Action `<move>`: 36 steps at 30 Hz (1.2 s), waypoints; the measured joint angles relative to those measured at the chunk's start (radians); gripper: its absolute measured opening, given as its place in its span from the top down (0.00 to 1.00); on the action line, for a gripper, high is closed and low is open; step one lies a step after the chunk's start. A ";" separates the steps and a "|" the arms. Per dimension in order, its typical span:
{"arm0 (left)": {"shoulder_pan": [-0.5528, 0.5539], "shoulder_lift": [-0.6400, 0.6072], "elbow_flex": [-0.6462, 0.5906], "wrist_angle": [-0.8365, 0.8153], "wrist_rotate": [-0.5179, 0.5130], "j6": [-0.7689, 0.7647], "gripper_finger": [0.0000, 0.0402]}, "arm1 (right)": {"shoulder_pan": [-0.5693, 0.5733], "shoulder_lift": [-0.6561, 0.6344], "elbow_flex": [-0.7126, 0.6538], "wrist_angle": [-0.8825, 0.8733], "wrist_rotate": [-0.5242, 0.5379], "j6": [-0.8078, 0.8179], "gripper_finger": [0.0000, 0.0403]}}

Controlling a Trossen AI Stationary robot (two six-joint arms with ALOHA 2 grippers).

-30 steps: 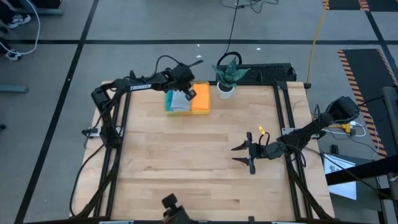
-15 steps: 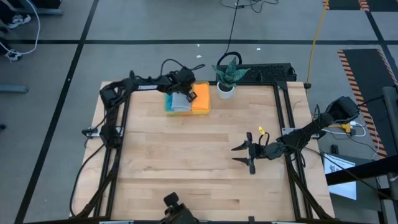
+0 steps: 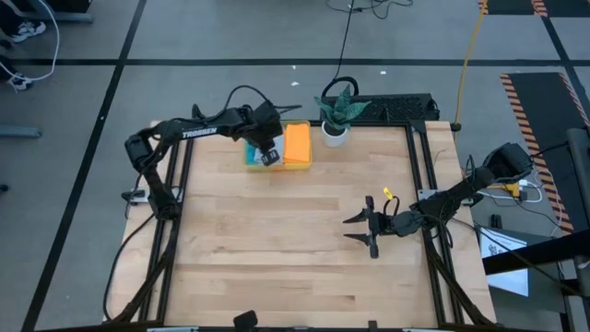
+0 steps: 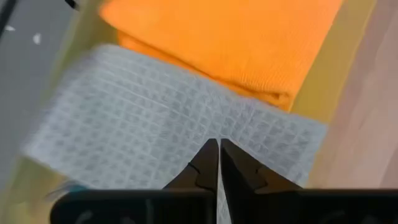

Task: Fold microfiber towels
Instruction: Put the gray microfiber cloth into the yellow bin

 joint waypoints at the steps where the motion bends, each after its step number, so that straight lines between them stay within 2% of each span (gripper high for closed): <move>1: 0.003 0.012 -0.007 0.003 0.012 0.005 0.95 | 0.000 0.000 0.000 0.001 0.000 0.001 0.56; 4: 0.009 0.061 -0.043 0.034 0.034 0.017 0.95 | 0.000 0.000 0.000 0.007 0.000 0.001 0.56; 9: 0.013 0.158 -0.063 0.113 0.170 0.054 0.95 | 0.000 0.000 0.000 0.008 0.000 -0.001 0.56; 14: 0.009 0.170 -0.062 0.123 0.121 0.072 0.95 | 0.000 0.000 0.000 0.007 0.000 -0.002 0.56; 18: 0.009 0.102 -0.068 0.104 0.088 0.075 0.95 | 0.000 0.000 0.000 0.006 0.000 -0.002 0.56; 25: -0.003 -0.011 -0.066 0.053 0.088 0.085 0.95 | 0.000 0.000 0.000 0.006 0.000 -0.002 0.56; 30: -0.002 0.003 -0.080 0.004 0.135 0.120 0.95 | 0.000 0.000 0.000 0.004 0.000 -0.002 0.56; 36: 0.010 0.054 -0.126 0.018 0.126 0.127 0.95 | 0.000 0.000 0.000 0.006 0.000 -0.002 0.56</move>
